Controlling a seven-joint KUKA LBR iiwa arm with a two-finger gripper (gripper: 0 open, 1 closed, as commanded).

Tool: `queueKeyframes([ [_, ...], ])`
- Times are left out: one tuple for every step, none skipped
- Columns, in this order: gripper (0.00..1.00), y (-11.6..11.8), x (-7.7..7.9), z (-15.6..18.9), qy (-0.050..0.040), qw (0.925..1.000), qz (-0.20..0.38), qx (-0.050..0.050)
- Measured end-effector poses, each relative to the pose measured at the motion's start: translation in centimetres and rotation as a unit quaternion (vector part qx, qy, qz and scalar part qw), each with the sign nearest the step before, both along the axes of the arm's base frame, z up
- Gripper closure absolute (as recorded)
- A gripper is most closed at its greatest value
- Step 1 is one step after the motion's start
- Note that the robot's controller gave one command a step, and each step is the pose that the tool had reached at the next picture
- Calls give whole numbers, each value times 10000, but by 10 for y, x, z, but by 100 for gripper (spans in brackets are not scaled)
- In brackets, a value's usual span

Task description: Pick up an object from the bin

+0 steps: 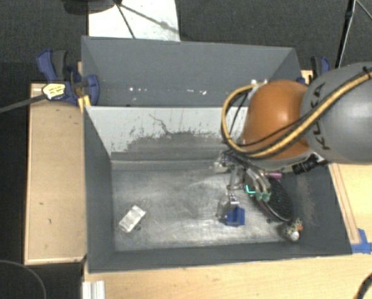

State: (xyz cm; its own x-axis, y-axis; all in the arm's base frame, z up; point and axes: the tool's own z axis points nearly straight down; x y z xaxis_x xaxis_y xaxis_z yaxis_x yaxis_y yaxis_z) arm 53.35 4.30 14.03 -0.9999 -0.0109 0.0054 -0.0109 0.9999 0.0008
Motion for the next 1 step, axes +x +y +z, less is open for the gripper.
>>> queueKeyframes([
  [0, -54, -37, -69, -68, 9973, -724, 6],
])
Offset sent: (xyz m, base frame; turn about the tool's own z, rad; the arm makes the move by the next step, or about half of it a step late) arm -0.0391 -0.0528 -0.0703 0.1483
